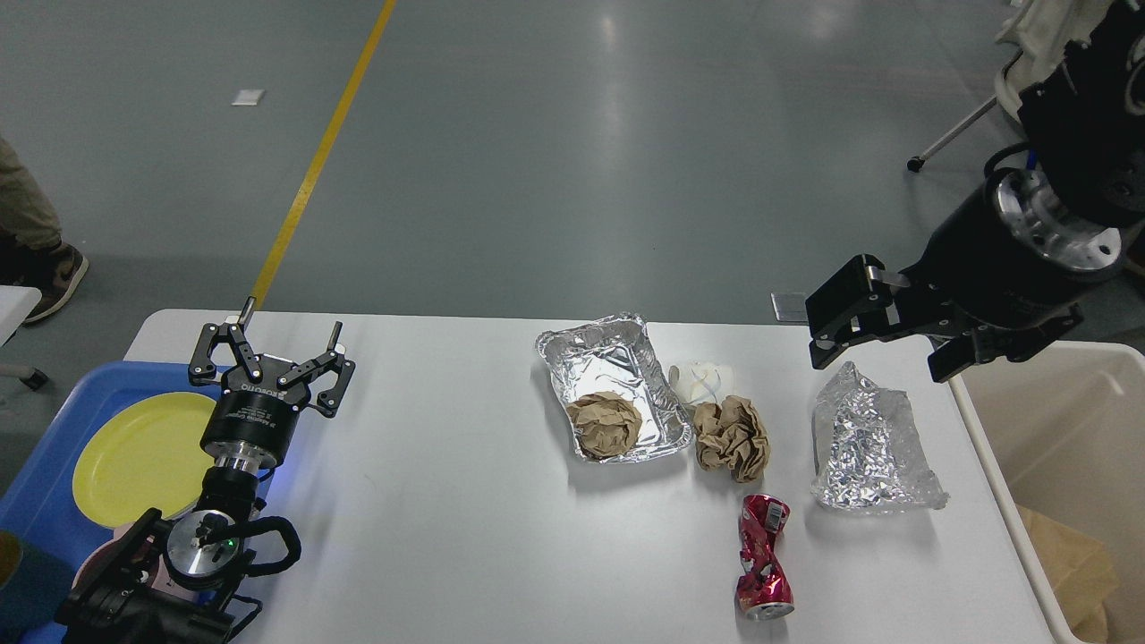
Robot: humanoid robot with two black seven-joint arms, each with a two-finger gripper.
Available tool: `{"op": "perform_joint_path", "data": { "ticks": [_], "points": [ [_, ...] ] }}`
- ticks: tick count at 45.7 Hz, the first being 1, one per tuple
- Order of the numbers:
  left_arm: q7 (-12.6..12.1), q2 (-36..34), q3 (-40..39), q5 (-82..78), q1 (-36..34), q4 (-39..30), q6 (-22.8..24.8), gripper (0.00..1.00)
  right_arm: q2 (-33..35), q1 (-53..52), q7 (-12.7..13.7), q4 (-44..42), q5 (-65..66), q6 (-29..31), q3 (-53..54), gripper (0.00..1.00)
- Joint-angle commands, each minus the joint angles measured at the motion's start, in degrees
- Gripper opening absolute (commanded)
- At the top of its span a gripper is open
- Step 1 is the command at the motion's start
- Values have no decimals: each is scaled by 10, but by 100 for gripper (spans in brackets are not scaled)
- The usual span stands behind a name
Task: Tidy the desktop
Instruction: 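Move the right gripper over the crumpled foil wad, then lower the right gripper onto the crumpled foil and grasp it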
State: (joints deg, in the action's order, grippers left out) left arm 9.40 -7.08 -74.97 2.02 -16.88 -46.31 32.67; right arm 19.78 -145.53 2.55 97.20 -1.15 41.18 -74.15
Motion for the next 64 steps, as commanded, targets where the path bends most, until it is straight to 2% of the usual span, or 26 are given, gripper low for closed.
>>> {"op": "perform_joint_path", "data": {
  "ticks": [1, 13, 27, 40, 53, 59, 64],
  "points": [
    [0, 0, 0, 0, 0, 1, -1, 96, 6, 61, 0, -23, 7, -47, 5, 100],
    [0, 0, 0, 0, 0, 0, 0, 96, -4, 288, -1, -154, 30, -165, 16, 98],
    [0, 0, 0, 0, 0, 0, 0, 96, -62, 583, -2, -420, 30, -298, 45, 98],
    [0, 0, 0, 0, 0, 0, 0, 96, -125, 757, 0, -620, 28, -317, 84, 98],
    [0, 0, 0, 0, 0, 0, 0, 96, -153, 838, 0, -696, 27, -347, 102, 97],
    [0, 0, 0, 0, 0, 0, 0, 96, -153, 840, 0, -696, 27, -349, 104, 91],
    [0, 0, 0, 0, 0, 0, 0, 96, -152, 842, 1, -696, 25, -349, 108, 70]
  ]
}}
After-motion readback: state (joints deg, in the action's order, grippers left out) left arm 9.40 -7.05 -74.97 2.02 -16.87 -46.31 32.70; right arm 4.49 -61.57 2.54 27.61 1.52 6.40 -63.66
